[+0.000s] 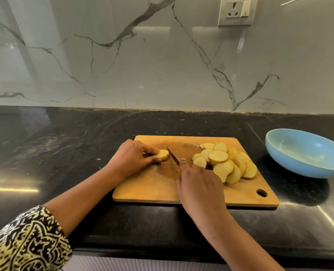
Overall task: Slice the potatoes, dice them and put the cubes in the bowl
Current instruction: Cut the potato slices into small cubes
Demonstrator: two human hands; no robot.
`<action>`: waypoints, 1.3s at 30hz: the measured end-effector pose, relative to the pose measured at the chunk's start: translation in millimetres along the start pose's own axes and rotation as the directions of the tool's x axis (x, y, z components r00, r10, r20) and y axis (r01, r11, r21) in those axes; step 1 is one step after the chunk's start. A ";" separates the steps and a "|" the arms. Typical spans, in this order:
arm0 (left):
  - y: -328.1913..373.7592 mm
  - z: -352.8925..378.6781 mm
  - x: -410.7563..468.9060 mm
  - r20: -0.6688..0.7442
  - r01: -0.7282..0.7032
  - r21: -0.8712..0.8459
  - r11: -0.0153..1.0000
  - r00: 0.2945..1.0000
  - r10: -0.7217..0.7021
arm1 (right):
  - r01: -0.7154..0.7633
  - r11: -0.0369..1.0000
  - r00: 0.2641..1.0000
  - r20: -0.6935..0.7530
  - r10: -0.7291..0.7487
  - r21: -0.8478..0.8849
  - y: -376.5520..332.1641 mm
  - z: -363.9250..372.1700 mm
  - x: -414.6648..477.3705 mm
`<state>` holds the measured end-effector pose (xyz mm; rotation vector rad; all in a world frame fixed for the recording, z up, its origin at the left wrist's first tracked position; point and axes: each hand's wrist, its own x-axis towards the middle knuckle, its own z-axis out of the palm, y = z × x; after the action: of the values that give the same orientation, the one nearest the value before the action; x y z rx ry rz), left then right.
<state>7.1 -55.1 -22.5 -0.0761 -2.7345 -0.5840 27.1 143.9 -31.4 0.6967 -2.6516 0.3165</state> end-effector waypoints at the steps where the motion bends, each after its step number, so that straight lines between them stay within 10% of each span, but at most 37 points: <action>1: -0.5 0.2 -0.1 -0.004 -0.002 0.030 1.000 1.000 0.002 | -0.004 1.000 1.000 0.000 0.004 0.004 -0.5 -0.8 0.0; 39: 10.4 3.6 3.3 0.023 0.084 -0.068 0.994 0.996 -0.082 | 0.056 0.993 0.998 -0.016 -0.055 0.101 -6.8 -12.3 4.4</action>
<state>4.1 -44.1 -20.4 0.0153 -2.7477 -0.7044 30.7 140.0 -17.7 0.7953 -2.6129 0.4410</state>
